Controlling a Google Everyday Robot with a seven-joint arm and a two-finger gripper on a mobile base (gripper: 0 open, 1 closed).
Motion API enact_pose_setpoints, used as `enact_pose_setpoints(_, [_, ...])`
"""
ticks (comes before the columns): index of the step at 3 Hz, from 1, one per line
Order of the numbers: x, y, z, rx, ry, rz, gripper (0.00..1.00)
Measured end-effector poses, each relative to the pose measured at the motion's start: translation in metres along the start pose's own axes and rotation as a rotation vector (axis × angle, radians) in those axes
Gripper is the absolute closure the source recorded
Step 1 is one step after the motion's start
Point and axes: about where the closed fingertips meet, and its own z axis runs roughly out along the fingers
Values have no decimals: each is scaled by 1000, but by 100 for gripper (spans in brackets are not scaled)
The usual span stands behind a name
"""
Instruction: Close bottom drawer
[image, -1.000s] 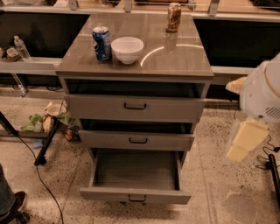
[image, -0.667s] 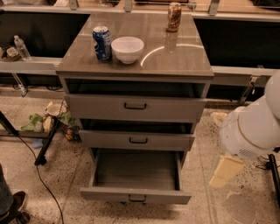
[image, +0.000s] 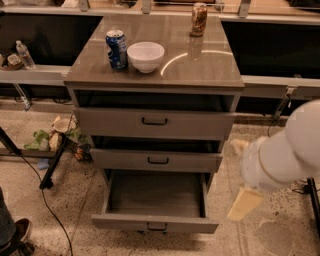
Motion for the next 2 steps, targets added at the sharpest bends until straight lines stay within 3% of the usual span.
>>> enact_pose_setpoints(1, [10, 21, 97, -32, -82, -16, 0])
enact_pose_setpoints(2, [14, 37, 171, -6, -95, -69, 0])
